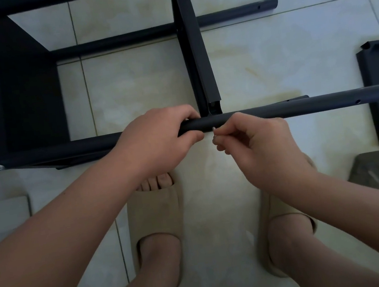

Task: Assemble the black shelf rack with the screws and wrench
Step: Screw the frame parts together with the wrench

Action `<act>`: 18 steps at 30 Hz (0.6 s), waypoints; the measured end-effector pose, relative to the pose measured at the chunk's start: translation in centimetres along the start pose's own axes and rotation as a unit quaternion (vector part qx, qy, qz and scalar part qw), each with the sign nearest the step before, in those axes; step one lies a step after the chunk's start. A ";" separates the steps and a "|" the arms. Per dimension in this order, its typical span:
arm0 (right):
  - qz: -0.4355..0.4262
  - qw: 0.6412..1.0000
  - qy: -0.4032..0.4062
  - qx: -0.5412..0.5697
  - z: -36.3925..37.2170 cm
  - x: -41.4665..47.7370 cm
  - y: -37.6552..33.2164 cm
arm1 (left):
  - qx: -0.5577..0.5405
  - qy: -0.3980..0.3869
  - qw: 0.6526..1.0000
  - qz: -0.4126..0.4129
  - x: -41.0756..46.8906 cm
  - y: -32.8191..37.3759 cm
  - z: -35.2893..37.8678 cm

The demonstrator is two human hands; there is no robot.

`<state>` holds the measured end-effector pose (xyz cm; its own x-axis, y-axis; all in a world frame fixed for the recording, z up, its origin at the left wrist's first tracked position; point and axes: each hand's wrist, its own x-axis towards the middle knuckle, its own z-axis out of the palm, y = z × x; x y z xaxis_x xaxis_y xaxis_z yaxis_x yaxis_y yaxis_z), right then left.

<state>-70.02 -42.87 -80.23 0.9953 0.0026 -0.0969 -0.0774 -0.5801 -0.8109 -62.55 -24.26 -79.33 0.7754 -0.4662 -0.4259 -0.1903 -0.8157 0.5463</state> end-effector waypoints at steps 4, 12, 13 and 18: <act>0.098 0.992 0.001 0.085 0.4 0.0 -0.3 | 0.005 0.000 1.000 0.002 0.0 0.1 0.0; 0.110 0.993 -0.017 -0.043 -0.5 1.3 -1.3 | 0.003 -0.009 1.000 0.003 -0.1 0.2 0.1; 0.086 0.991 -0.011 -0.104 -0.8 1.4 -1.2 | 0.001 -0.007 1.000 0.005 -0.1 0.2 0.2; -0.058 0.950 0.022 -0.305 -1.8 1.9 -1.7 | -0.009 -0.024 1.000 -0.002 0.0 0.5 -0.1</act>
<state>-67.92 -43.32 -77.96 0.9976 0.0691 0.0071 0.0676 -0.9426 -0.3269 -62.55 -24.61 -79.01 0.7465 -0.4790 -0.4618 -0.1756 -0.8113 0.5576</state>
